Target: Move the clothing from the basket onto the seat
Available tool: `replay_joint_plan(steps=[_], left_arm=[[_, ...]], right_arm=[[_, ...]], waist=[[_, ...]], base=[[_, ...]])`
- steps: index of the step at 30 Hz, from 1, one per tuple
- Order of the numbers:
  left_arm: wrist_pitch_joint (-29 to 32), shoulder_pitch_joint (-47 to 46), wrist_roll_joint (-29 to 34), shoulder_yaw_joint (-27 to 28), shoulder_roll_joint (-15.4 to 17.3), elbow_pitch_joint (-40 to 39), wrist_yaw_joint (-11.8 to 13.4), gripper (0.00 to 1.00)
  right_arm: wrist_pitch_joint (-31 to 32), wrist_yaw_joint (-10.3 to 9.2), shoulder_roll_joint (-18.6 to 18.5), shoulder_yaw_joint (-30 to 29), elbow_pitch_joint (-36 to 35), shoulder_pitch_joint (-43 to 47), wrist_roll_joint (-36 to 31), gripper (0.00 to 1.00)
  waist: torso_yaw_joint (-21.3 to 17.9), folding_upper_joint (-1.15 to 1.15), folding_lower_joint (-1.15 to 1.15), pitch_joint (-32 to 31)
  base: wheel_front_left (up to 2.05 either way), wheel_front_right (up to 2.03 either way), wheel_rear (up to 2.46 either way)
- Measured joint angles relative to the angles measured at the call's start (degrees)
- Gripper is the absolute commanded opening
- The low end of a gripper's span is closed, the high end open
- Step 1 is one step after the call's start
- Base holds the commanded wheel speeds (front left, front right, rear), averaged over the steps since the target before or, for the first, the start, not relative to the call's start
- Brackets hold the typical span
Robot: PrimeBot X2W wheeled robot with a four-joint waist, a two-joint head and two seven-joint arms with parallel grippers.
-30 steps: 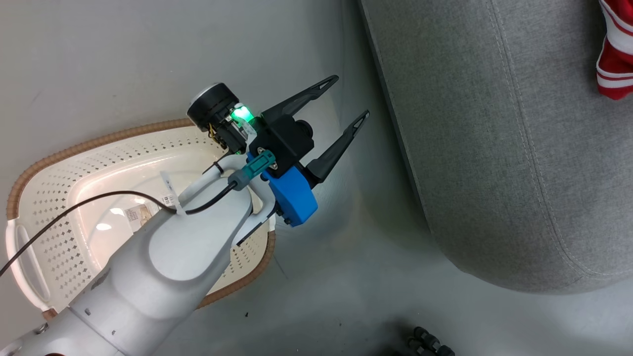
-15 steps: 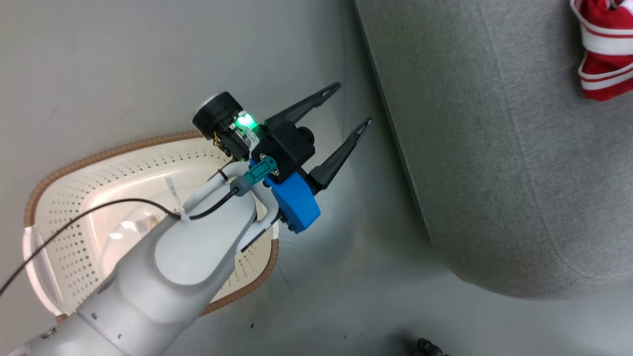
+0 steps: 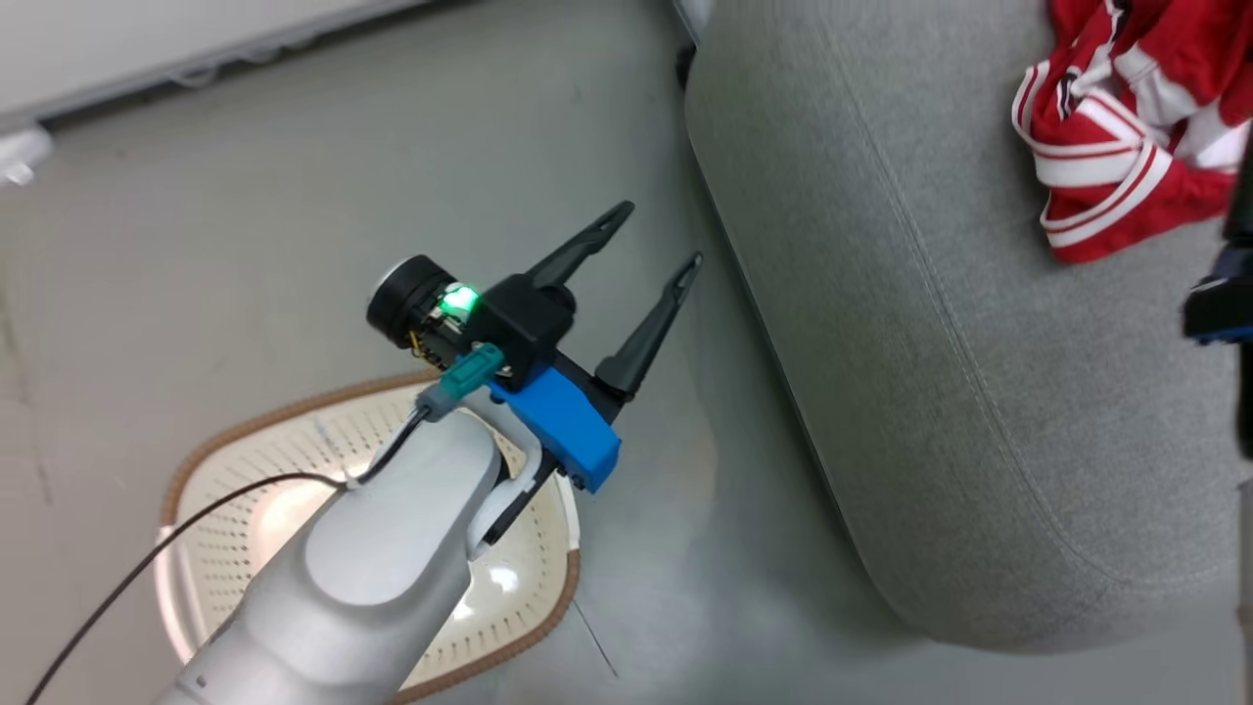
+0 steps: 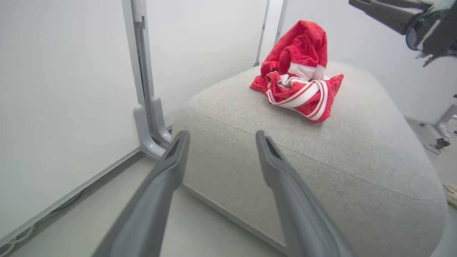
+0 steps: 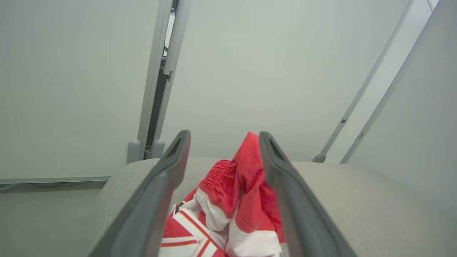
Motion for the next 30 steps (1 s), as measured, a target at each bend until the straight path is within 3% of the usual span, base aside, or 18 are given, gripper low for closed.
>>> replay_joint_plan(steps=[10, 17, 23, 30], left_arm=[[-0.1, 9.2, 0.0, 13.2, 0.6, -4.2, 2.7, 1.00], [-0.1, 17.4, 2.9, 22.3, 1.3, -7.3, 3.4, 1.00], [-0.1, 25.1, 5.8, 30.2, 1.4, -10.0, 3.4, 1.00], [-0.1, 32.7, 10.3, 36.5, -0.4, -12.0, 1.4, 1.00]], right_arm=[[0.0, 0.00, 3.7, 14.7, -3.8, 6.2, 3.3, 1.00], [0.0, 0.00, 6.3, 22.3, -3.4, 8.7, 5.7, 1.00], [0.0, 0.00, 8.6, 24.1, -1.9, 12.0, 7.1, 1.00], [0.0, 0.00, 9.4, 22.5, -0.4, 17.6, 7.6, 1.00]], waist=[[5.8, 0.00, -0.01, -9.7], [11.3, 0.00, -0.01, -14.3], [15.2, 0.00, 0.00, -17.0], [17.5, 0.00, 0.00, -20.1]], base=[[0.00, 0.00, 0.00], [0.00, 0.00, 0.00], [0.00, 0.00, 0.00], [0.00, 0.00, 0.00]])
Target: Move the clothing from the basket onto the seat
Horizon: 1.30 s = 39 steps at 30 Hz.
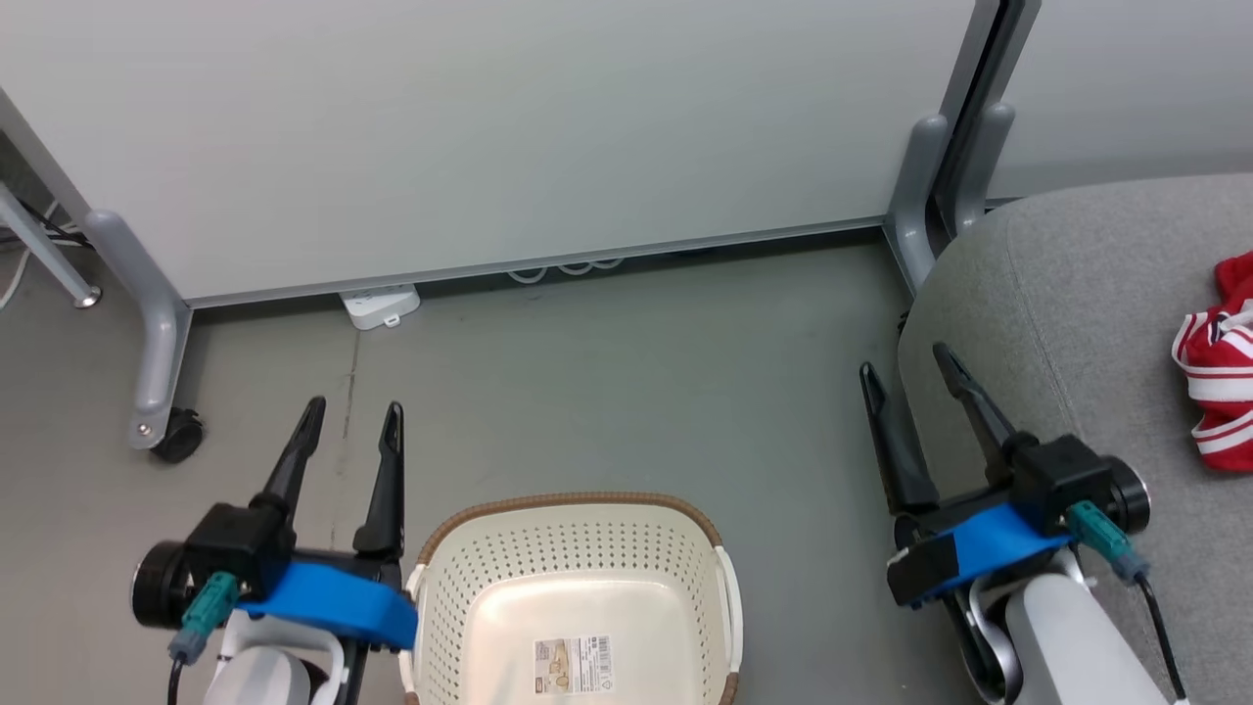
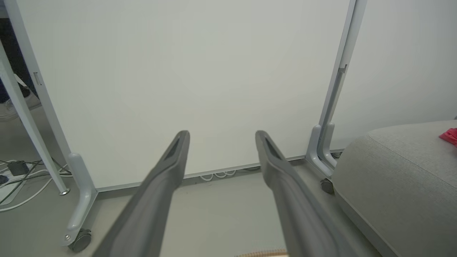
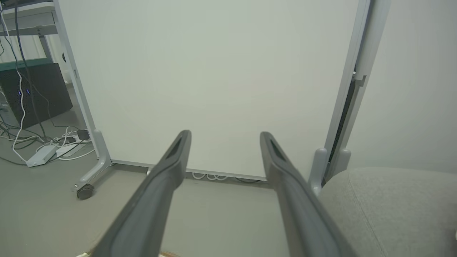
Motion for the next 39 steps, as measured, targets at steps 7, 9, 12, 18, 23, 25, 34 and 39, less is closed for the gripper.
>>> replay_joint_plan(steps=[7, 9, 12, 18, 23, 25, 34, 39], left_arm=[[0.0, 5.7, 3.3, 3.8, -2.6, -0.2, -1.6, 1.00], [0.0, 6.9, 3.9, 4.6, -3.1, -0.4, -2.1, 1.00], [0.0, 8.4, 4.9, 5.7, -3.9, -0.7, -2.5, 1.00], [0.0, 10.2, 6.2, 7.7, -4.6, -0.5, -3.1, 1.00], [0.0, 10.9, 6.7, 8.7, -5.2, -0.3, -3.6, 1.00], [0.0, 11.1, 6.9, 9.0, -5.4, -0.3, -3.8, 1.00], [0.0, 11.5, 7.3, 9.9, -5.7, -0.2, -4.4, 1.00], [0.0, 11.5, 8.2, 10.4, -5.8, -0.2, -4.4, 1.00]], right_arm=[[0.0, 0.00, 0.9, -3.6, 0.4, 6.4, 0.2, 1.00], [0.0, 0.00, 1.2, -4.5, 0.2, 7.8, 0.2, 1.00], [0.0, 0.00, 1.4, -5.6, -0.1, 9.5, 0.1, 1.00], [0.0, 0.00, 2.0, -7.6, -0.7, 11.8, 0.1, 1.00], [0.0, 0.00, 2.7, -8.6, -1.3, 13.2, -0.1, 1.00], [0.0, 0.00, 2.9, -8.9, -1.4, 13.8, -0.1, 1.00], [0.0, 0.00, 3.5, -10.0, -1.6, 14.1, -0.2, 1.00], [0.0, 0.00, 3.6, -10.1, -1.7, 14.1, -0.3, 1.00]], waist=[[0.3, 0.00, 0.00, -3.4], [0.2, 0.00, 0.00, -4.2], [-0.1, 0.00, 0.00, -5.0], [-0.5, 0.00, 0.01, -6.0], [-0.5, 0.00, 0.01, -6.6], [-0.5, 0.00, 0.01, -6.8], [-0.7, 0.00, 0.00, -6.9], [-0.7, 0.00, 0.01, -6.8]], base=[[0.00, 0.00, 0.00], [0.00, 0.00, 0.00], [0.00, 0.00, 0.00], [0.00, 0.00, 0.00], [0.00, 0.00, 0.00], [0.00, 0.00, 0.00], [0.00, 0.00, 0.00], [0.00, 0.00, 0.00]])
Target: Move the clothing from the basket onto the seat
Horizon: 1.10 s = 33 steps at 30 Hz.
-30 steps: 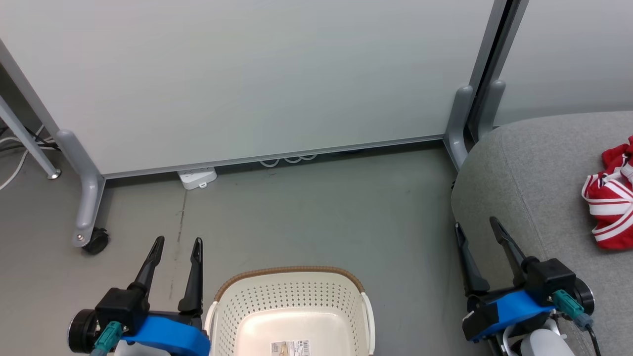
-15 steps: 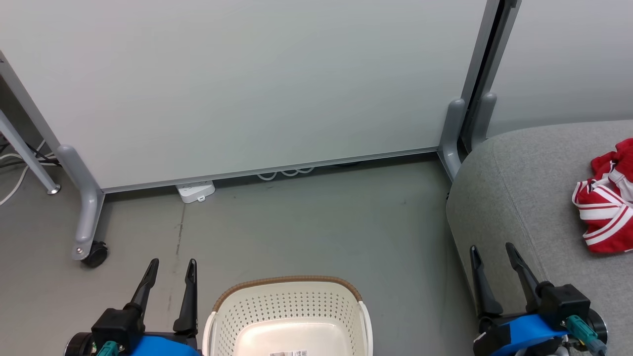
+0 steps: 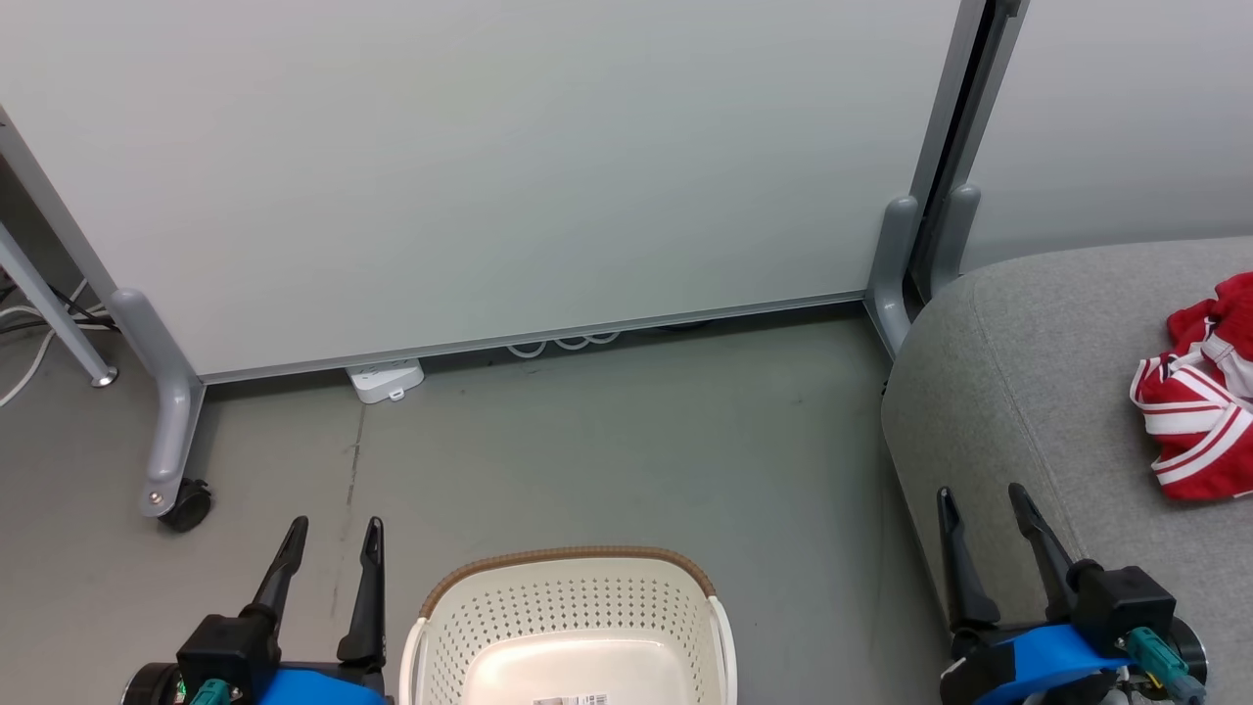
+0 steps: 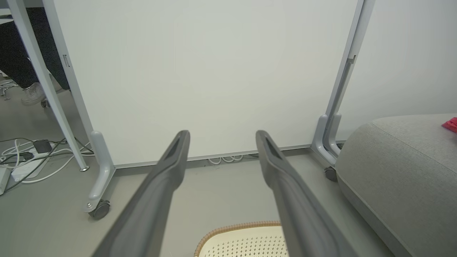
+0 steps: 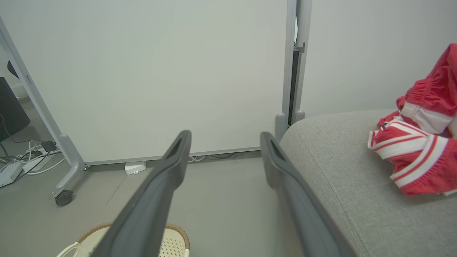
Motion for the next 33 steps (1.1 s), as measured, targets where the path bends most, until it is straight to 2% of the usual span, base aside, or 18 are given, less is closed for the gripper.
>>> replay_joint_plan(steps=[1, 2, 8, 33], left_arm=[[0.0, 0.0, 0.1, 0.1, 0.0, 0.0, 0.0, 1.00], [0.0, 0.0, 0.0, 0.1, 0.0, 0.3, 0.0, 0.00], [0.8, 1.7, -0.6, 0.0, -0.7, 3.5, 0.0, 0.00], [7.0, 1.6, -26.8, 2.3, -0.7, 1.9, -0.2, 0.00]], right_arm=[[0.0, 0.00, 0.0, 0.0, 0.0, 0.0, 0.0, 1.00], [0.0, 0.00, 0.0, 0.0, 0.3, 0.0, 0.0, 0.00], [0.6, 0.01, 0.1, 0.0, 3.3, 1.6, 0.8, 0.00], [7.1, 0.00, 0.2, -1.6, 1.3, 1.3, 27.4, 0.00]], waist=[[0.0, 0.00, 0.00, 0.0], [0.0, 0.00, 0.00, 0.0], [0.0, 0.00, 0.01, 0.0], [0.0, 0.00, 0.01, 0.3]], base=[[0.00, 0.00, 0.00], [0.00, 0.00, 0.00], [0.00, 0.00, 0.00], [0.00, 0.00, 0.00]])
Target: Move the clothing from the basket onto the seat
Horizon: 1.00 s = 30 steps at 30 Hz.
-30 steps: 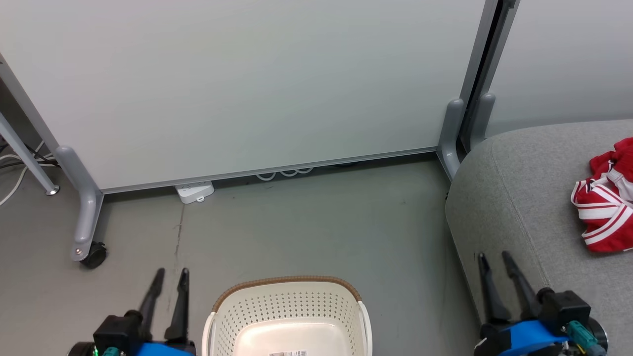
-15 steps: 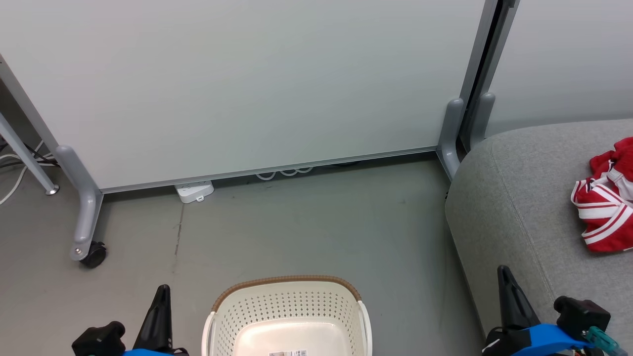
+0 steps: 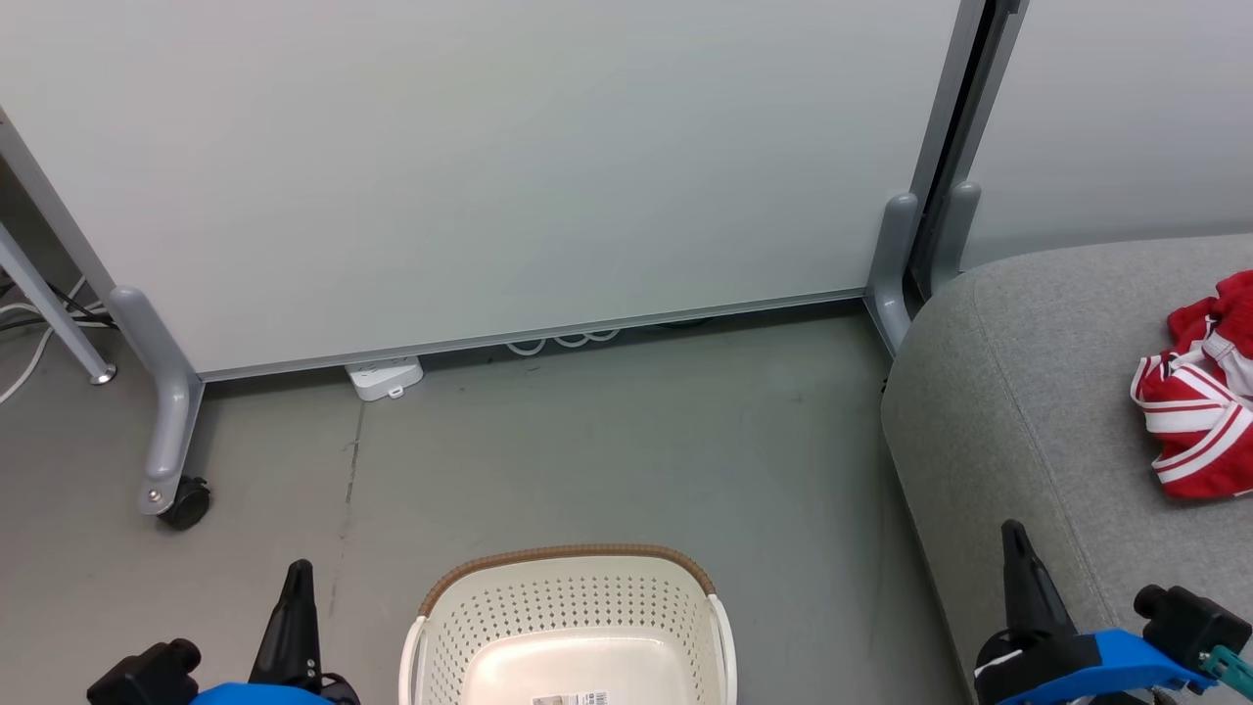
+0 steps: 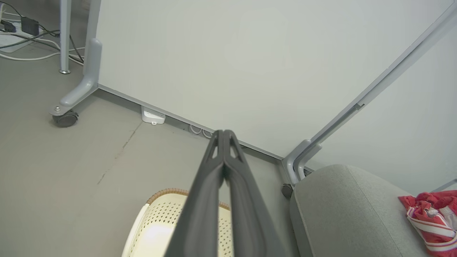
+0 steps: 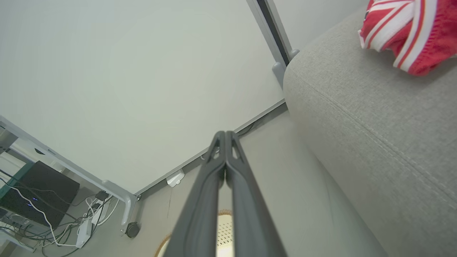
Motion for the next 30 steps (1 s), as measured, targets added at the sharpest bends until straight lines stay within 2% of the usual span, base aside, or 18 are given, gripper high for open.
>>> replay_joint_plan(steps=[30], left_arm=[[5.8, -1.1, -23.6, 2.1, 0.1, -1.8, -0.1, 0.00]], right_arm=[[5.8, -0.01, 0.2, -1.5, -2.2, -1.1, 24.0, 0.00]], waist=[[0.0, 0.00, -0.01, 0.3]], base=[[0.00, 0.00, 0.00]])
